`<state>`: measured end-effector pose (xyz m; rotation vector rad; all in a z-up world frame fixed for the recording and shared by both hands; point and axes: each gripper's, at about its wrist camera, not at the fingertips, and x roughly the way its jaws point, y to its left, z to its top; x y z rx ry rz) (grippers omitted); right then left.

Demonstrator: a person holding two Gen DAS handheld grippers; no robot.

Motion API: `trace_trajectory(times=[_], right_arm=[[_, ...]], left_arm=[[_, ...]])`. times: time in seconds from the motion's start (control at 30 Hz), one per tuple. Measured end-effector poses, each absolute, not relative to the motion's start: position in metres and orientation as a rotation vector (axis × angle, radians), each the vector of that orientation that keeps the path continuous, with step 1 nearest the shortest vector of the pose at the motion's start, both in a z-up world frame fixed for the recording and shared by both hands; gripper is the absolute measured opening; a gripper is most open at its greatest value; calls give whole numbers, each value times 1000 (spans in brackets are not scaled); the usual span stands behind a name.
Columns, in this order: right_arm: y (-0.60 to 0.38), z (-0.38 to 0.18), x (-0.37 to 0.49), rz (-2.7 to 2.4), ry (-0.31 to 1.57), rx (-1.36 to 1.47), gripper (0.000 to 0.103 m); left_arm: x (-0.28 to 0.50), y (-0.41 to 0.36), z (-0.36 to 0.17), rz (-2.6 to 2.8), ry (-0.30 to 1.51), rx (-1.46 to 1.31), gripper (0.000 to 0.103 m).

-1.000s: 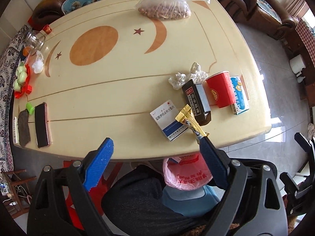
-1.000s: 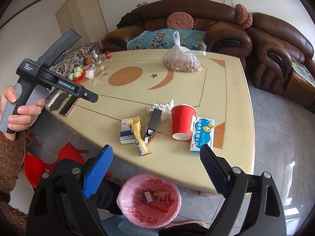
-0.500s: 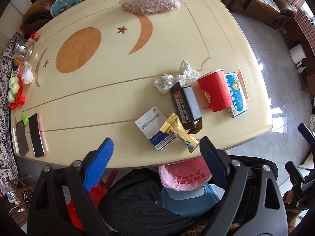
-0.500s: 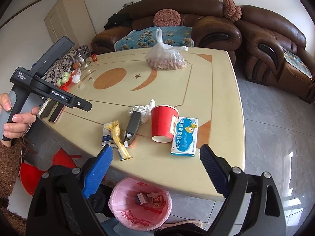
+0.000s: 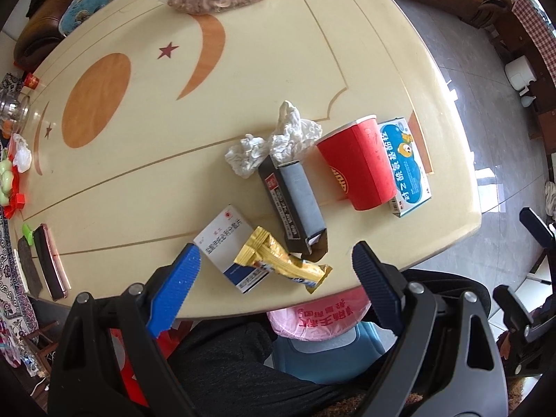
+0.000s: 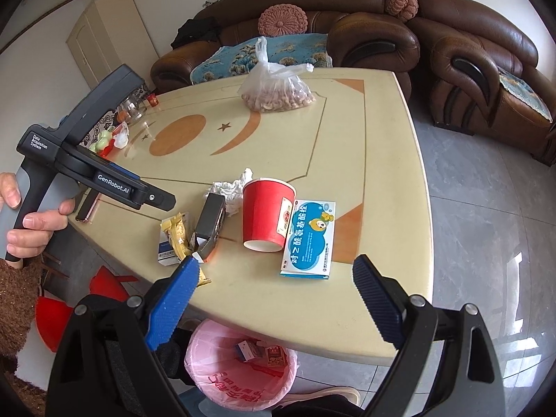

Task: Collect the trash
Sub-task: 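Move both tools back toward the black box and red cup on the table, then grasp the black box with the left tool while the right tool approaches the red cup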

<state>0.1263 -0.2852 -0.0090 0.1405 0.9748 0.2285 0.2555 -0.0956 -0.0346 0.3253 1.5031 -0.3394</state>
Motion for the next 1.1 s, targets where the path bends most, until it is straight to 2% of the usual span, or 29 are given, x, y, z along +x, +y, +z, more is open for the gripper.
trace_trajectory(times=[1.1], right_arm=[[-242,-82,200,340,1091,119,88]], left_arm=[[306,-126,-99,-372,1614,247,87]])
